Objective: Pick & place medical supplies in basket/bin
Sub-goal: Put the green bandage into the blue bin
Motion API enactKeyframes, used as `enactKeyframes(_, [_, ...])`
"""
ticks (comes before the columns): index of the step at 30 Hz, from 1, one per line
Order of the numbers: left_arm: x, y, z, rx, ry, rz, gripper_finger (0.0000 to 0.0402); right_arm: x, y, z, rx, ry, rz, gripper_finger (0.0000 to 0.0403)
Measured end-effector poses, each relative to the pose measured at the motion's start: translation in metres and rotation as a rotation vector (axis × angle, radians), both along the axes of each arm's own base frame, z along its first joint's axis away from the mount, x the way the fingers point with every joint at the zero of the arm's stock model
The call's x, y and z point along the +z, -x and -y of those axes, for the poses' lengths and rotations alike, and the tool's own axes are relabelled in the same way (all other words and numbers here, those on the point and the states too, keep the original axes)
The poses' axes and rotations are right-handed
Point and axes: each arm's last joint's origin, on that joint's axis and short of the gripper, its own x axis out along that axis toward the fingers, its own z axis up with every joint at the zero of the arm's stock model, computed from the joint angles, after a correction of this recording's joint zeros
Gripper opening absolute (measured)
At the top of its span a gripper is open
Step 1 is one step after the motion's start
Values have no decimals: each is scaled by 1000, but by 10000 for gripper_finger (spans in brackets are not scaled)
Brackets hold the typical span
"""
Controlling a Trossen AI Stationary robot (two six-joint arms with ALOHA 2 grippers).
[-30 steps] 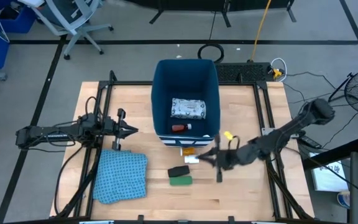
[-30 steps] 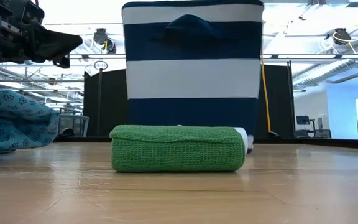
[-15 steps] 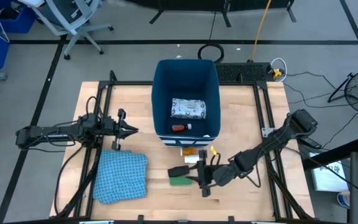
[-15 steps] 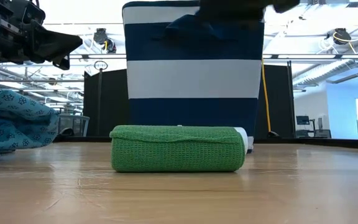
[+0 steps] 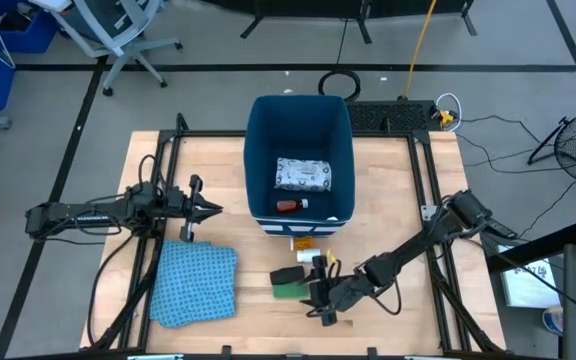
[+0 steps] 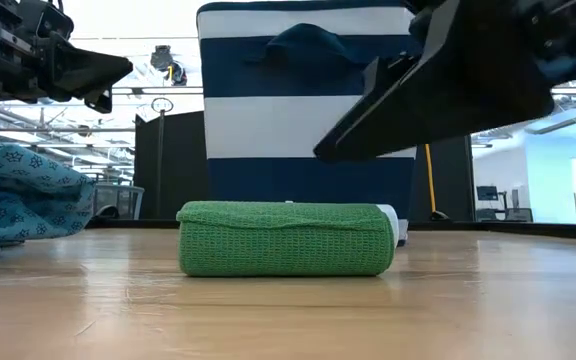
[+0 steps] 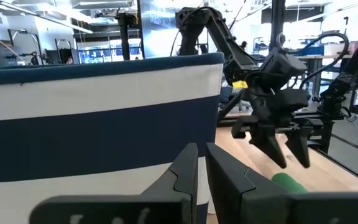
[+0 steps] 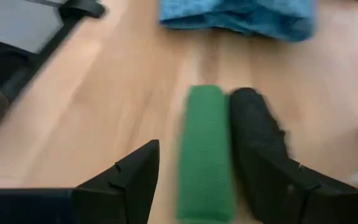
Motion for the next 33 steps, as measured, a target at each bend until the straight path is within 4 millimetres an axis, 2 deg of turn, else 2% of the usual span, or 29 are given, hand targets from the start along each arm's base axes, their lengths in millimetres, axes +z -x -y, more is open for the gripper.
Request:
enactKeyframes(5, [0,0,0,0,1,0,37,-21,-2,-1,-3,17,-46,213])
enactKeyframes(10, [0,0,0,0,1,1,37,-37,-4,0,-77,18,-63,213])
enactKeyframes(19, [0,0,0,3,-23,5,37,-44,-6,5,-96,18,-83,203])
enactKeyframes(22, [0,0,0,3,-24,5,37,-43,-7,5,-96,13,-75,177])
enactKeyframes(28, [0,0,0,3,-23,5,37,-36,-10,1,-7,-24,-30,94])
enactKeyframes(33, [0,0,0,3,-16,4,37,-12,-9,0,76,-34,11,53])
